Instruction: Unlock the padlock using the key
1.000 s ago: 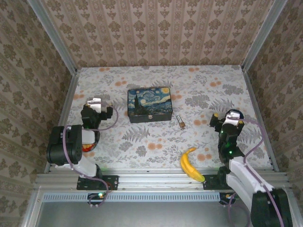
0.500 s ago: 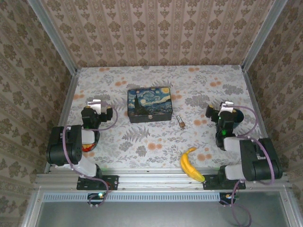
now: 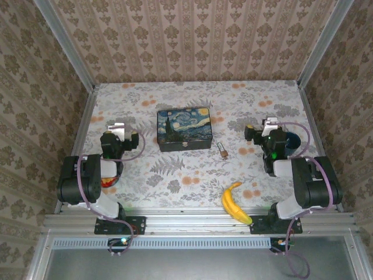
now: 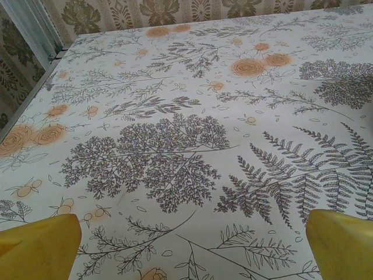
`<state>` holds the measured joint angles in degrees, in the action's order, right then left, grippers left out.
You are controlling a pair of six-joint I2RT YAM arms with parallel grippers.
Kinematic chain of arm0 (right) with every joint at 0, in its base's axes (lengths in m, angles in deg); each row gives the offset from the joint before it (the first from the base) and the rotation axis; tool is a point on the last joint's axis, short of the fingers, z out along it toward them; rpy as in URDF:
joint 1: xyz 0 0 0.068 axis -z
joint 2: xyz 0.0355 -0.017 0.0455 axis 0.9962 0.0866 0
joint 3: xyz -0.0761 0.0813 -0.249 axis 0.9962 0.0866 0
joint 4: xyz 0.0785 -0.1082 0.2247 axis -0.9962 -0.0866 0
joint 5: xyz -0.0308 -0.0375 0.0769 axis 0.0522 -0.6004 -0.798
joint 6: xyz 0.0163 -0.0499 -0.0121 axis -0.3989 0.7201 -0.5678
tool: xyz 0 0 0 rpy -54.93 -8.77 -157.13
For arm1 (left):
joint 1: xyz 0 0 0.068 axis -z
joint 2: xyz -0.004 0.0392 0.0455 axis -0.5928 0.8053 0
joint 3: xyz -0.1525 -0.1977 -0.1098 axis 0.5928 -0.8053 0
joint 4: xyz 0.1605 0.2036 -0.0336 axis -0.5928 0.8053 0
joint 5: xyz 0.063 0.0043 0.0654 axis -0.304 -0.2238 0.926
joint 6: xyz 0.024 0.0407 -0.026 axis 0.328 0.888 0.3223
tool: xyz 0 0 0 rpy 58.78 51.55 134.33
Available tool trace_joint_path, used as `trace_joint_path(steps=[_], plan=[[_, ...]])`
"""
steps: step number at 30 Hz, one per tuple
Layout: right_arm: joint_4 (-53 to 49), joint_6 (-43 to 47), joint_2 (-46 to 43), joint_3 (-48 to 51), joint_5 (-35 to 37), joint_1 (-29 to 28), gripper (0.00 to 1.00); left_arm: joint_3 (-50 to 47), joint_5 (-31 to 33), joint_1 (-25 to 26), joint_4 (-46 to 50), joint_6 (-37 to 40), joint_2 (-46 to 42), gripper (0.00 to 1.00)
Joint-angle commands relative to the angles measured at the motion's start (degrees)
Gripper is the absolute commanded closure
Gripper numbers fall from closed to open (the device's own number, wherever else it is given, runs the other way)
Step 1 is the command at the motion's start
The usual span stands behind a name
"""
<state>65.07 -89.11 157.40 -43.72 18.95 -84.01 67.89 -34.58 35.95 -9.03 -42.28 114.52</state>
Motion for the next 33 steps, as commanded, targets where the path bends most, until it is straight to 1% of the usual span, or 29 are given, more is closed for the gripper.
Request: trace_joint_path(steps=[1,4,9,33], plan=[[-2.8,1.3,1.0,-0.5,-7.0,1.0,0.0,0.6,0.3,0.3,0.1,-0.2,-0.7,0.0],[-3.2,1.4,0.7,-0.5,-6.9,1.0,0.0,0.6,0.2,0.3,0.1,-0.1,-0.7,0.0],[-4.2,1.1,0.6,-1.0,-2.4,-0.1,0.0,0.6,0.3,0.3,0.1,-0.1,-0.7,0.0],[-4.2,1.1,0.7,-1.0,-2.3,-0.1,0.0,0.6,0.3,0.3,0.0,-0.2,-0.7,0.0]])
